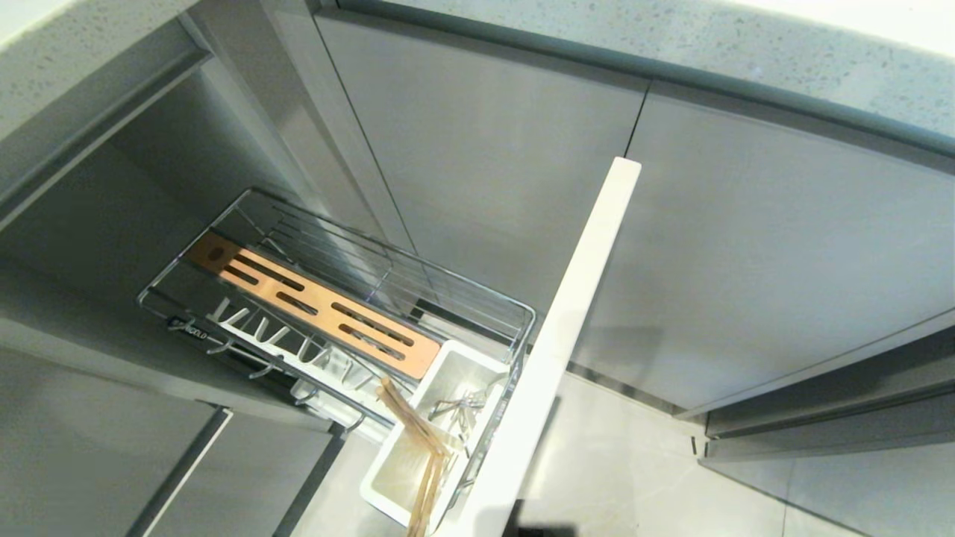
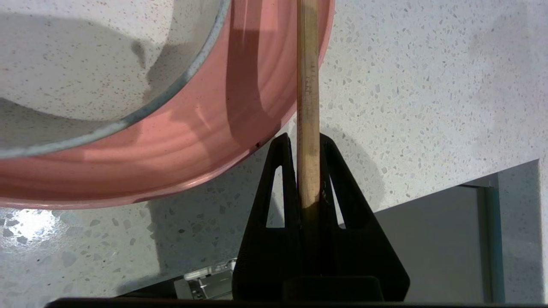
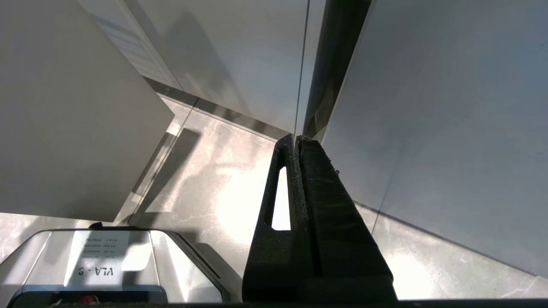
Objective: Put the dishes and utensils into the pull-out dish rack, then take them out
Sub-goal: Take the chopsticks out of the cupboard, then take the spoon out of the cupboard
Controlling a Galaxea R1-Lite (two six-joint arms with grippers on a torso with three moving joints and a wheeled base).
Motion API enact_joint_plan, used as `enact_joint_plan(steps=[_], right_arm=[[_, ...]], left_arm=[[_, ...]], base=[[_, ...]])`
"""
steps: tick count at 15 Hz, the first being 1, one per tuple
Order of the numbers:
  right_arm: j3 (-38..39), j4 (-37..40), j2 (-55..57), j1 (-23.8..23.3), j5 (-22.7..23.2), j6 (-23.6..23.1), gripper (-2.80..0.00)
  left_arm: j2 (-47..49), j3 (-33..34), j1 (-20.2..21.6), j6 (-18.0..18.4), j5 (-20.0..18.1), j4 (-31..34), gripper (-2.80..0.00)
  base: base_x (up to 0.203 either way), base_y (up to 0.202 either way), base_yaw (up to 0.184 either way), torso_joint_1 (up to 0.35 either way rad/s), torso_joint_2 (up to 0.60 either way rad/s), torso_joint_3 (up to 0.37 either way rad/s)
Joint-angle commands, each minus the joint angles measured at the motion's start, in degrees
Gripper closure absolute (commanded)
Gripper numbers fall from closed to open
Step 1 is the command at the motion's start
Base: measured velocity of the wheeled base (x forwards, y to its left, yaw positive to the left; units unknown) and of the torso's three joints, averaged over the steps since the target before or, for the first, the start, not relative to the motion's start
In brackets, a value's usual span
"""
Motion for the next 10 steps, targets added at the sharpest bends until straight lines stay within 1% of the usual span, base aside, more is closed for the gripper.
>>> enact_joint_plan(steps=[1, 10], right_arm=[[0.1, 0.0, 0.0, 0.0, 0.0, 0.0, 0.0], [0.1, 0.0, 0.0, 0.0, 0.0, 0.0, 0.0]], left_arm=[[-0.5, 0.0, 0.2, -0.3, -0.1, 0.2, 0.0], [0.0, 1.2, 0.5, -0.3, -0.2, 0.4, 0.0]], base=[[0.0, 0.0, 0.0, 0.0, 0.0, 0.0], [0.0, 0.0, 0.0, 0.0, 0.0, 0.0]])
